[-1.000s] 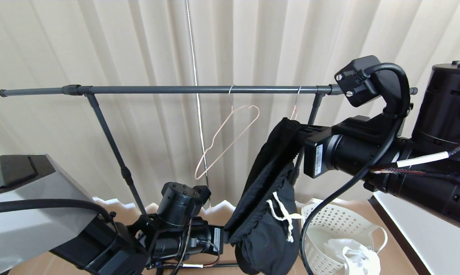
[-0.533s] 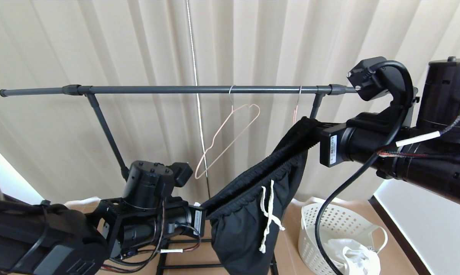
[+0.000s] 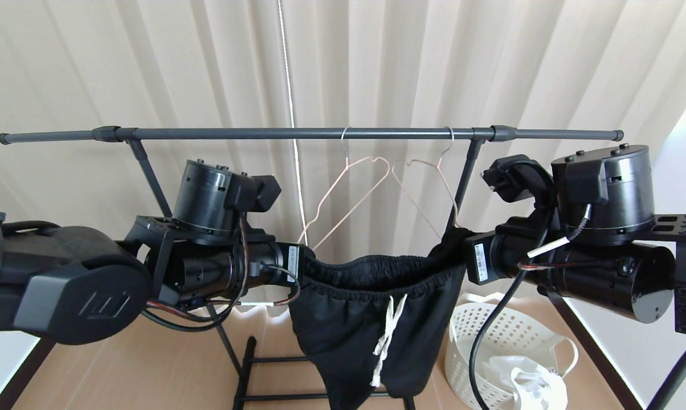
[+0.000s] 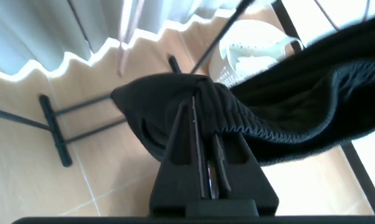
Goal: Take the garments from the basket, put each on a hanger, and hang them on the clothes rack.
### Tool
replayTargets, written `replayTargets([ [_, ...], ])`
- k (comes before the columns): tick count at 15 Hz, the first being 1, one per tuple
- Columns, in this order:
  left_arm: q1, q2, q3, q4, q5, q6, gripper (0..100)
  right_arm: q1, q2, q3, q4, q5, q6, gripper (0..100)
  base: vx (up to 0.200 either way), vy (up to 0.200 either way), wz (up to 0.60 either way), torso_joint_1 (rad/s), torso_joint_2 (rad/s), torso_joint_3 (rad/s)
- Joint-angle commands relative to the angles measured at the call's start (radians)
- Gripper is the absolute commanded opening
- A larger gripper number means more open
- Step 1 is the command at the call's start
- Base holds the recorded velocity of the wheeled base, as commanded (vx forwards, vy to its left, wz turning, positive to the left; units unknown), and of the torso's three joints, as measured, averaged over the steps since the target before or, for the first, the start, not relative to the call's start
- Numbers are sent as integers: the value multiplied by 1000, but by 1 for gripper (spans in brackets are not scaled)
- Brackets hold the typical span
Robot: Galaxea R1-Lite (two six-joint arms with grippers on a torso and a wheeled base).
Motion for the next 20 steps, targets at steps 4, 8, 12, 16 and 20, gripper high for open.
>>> replayTargets([
  [4,1,-74,-33,102,68,22,0,-73,4,-4,6,-4,-6,0,0,0,0,0,0,0],
  [8,41,-130,10,174,112,22,0,-167,2,-15,9,-3,-15,0,0,0,0,0,0,0],
  [12,107,-150,55,173,109,22,0,-248,4,-32,27,2,-21,0,0,0,0,0,0,0],
  [16,105,-146,56,167,98,25,0,-282,-4,-32,35,5,-33,0,0,0,0,0,0,0],
  [20,76,-109,-10,136,-23,46,0,-211,-110,-4,191,31,-79,0,0,0,0,0,0,0],
])
